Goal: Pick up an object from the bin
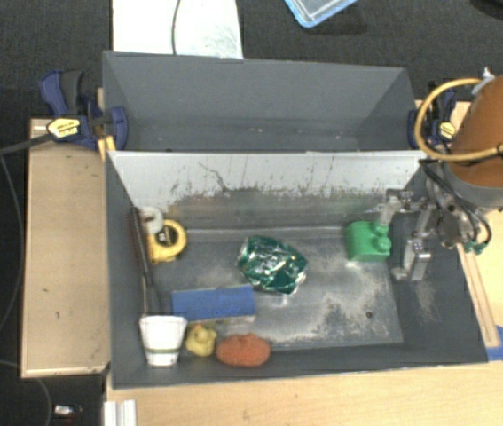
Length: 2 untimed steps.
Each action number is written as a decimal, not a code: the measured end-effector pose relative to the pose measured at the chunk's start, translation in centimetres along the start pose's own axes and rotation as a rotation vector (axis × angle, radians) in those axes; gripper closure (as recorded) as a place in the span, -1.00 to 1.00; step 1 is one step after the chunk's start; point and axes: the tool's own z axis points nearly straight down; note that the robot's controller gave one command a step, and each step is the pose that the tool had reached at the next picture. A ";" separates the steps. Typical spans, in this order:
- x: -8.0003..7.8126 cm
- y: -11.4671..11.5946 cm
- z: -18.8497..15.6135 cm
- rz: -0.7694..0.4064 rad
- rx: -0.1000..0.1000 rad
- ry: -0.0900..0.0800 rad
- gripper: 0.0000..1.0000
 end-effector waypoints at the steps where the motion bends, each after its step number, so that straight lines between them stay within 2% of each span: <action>1: -1.2 5.8 2.6 -0.018 0.001 -0.002 -1.00; 2: 2.7 7.1 4.5 -0.043 0.000 -0.005 -1.00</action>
Offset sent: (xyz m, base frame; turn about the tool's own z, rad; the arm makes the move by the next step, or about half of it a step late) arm -0.0388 0.0602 -0.0509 -0.0440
